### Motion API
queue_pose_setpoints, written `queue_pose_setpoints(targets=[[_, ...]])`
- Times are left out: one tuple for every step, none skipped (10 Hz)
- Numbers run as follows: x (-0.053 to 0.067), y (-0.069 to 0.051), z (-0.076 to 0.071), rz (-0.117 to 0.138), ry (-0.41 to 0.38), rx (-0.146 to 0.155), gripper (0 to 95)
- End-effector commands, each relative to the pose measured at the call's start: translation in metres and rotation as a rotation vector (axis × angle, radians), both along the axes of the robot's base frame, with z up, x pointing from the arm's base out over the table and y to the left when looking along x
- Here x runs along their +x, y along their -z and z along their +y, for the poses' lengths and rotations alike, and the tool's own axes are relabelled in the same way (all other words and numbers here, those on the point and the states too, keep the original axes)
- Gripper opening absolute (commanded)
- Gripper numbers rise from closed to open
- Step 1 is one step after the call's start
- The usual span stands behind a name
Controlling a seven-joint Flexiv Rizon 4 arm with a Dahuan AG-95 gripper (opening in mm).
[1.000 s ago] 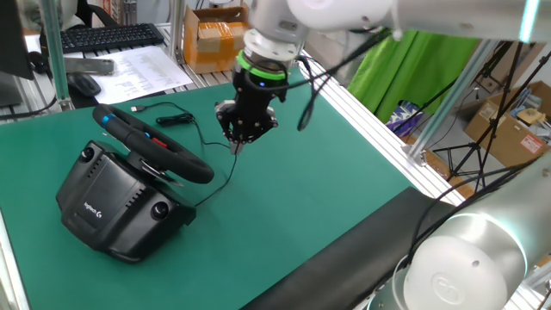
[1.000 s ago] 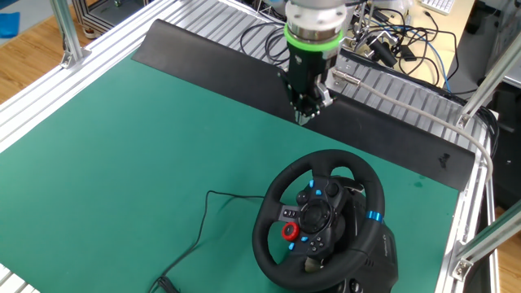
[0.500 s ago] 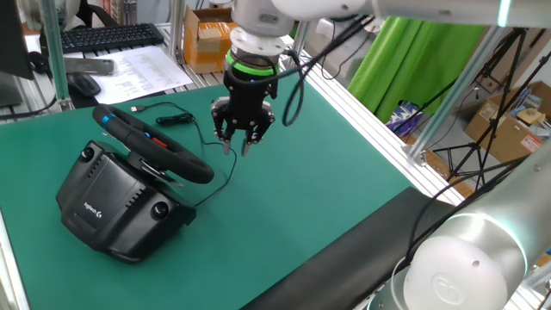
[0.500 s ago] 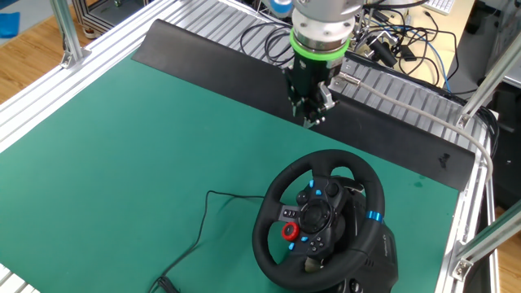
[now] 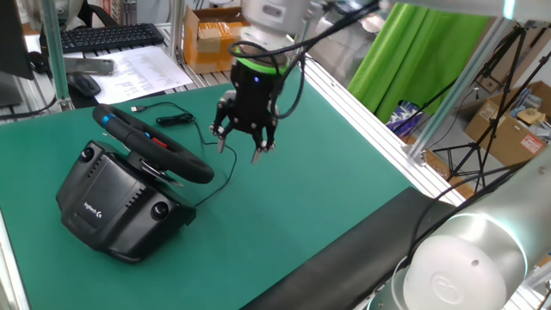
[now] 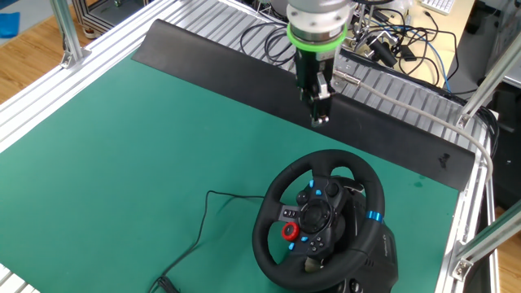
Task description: Rotate the steering wheel 90 degrees clockwise
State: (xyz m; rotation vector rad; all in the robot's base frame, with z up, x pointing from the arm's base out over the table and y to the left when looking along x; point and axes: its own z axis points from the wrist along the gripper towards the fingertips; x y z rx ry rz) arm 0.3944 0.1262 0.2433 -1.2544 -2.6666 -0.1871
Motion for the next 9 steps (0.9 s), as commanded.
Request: queue_pose_setpoints(targets=[[-0.013,0.002,0.019,0.023,0.185,0.078,57.0],[-0.014,-0.001,0.029,0.027,0.205,0.079,57.0],[-0.012,-0.004,0.044,0.034,0.227,0.085,57.0],[-0.01,-0.005,0.055,0.037,0.245,0.076,57.0],[-0.009,-0.004,0.061,0.039,0.254,0.076,57.0],[-0.008,-0.004,0.066,0.038,0.261,0.077,57.0],[-0.006,-0.003,0.066,0.033,0.268,0.092,57.0],[-0.004,-0.003,0.067,0.026,0.278,0.109,57.0],[0.003,-0.005,0.067,0.021,0.292,0.119,57.0]])
